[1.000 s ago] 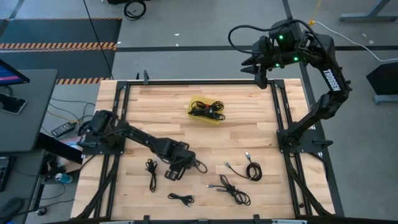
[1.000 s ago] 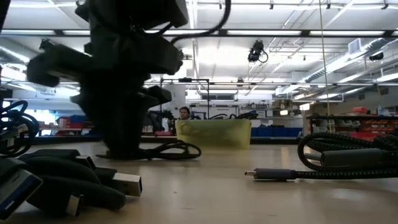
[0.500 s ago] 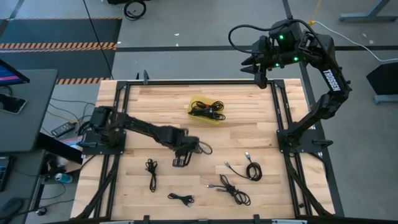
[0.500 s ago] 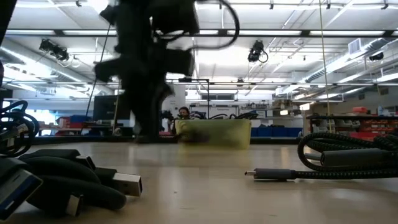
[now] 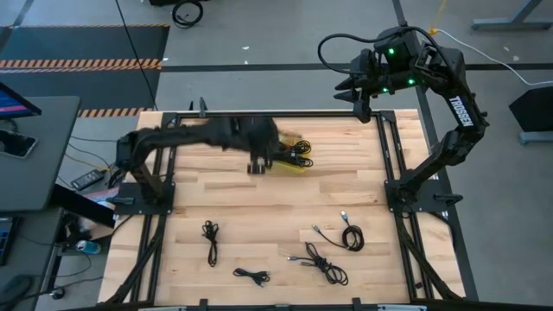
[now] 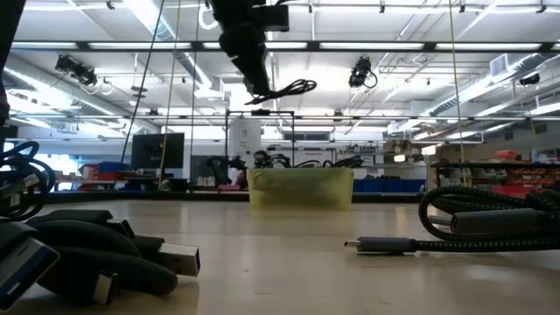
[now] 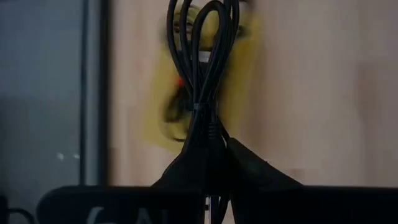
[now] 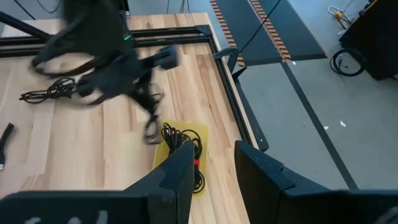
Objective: Pick and place USB-C Cables
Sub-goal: Put the black charger cable into the yellow bin
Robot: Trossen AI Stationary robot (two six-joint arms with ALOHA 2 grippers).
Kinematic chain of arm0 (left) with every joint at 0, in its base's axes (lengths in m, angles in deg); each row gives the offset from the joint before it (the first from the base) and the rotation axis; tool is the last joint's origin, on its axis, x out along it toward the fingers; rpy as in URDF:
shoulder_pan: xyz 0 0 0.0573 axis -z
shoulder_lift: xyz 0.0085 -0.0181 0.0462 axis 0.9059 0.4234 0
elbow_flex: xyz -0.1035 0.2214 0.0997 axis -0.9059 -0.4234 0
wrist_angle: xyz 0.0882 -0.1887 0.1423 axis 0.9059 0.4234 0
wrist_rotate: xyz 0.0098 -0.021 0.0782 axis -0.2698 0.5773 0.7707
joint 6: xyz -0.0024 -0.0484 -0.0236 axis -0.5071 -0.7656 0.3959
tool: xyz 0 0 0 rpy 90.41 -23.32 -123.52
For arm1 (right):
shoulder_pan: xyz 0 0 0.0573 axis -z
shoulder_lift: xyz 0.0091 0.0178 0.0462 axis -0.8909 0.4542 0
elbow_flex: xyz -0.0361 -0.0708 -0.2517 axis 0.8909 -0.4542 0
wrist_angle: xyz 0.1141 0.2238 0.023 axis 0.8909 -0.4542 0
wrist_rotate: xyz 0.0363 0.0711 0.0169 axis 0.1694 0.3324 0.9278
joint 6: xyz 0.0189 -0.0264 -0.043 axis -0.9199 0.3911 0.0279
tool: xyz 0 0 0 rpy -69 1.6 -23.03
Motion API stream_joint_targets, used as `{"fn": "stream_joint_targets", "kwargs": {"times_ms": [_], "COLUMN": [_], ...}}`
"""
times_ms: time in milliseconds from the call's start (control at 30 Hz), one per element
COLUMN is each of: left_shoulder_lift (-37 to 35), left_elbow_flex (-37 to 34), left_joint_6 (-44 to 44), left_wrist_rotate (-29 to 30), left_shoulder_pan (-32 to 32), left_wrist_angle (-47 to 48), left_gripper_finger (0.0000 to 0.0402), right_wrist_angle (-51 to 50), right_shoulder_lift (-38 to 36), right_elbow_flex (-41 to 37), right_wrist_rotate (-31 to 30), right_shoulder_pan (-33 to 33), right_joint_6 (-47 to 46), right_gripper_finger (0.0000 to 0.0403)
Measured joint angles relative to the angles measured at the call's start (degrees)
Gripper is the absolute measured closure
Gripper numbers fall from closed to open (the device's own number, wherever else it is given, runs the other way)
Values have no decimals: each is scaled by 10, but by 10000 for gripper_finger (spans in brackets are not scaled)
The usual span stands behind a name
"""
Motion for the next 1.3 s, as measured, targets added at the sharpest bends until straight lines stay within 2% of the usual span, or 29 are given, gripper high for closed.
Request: {"fn": "stream_joint_targets", "kwargs": {"times_ms": [267,467,633,800,967,1133,1300], "left_shoulder_lift": [40,117,172,198,201,201,200], "left_elbow_flex": [8,7,7,8,8,7,7], "left_joint_6": [117,167,177,175,150,135,132], "left_wrist_rotate": [-102,-174,-182,-181,-188,-218,-219], "left_shoulder_pan": [-102,-117,-121,-133,-151,-163,-163], "left_wrist_angle": [-79,-91,-108,-134,-177,-162,-156], "left_gripper_finger": [365,365,365,365,365,365,365], "right_wrist_angle": [2,10,18,25,27,27,27], "right_shoulder_lift": [0,0,0,0,0,0,0], "right_elbow_flex": [0,0,0,0,0,0,0], "right_wrist_rotate": [0,-2,-2,-2,0,0,0], "right_shoulder_pan": [0,0,0,0,0,0,0], "right_joint_6": [-14,-45,-70,-80,-91,-91,-90], "right_gripper_finger": [281,281,281,281,281,281,281]}}
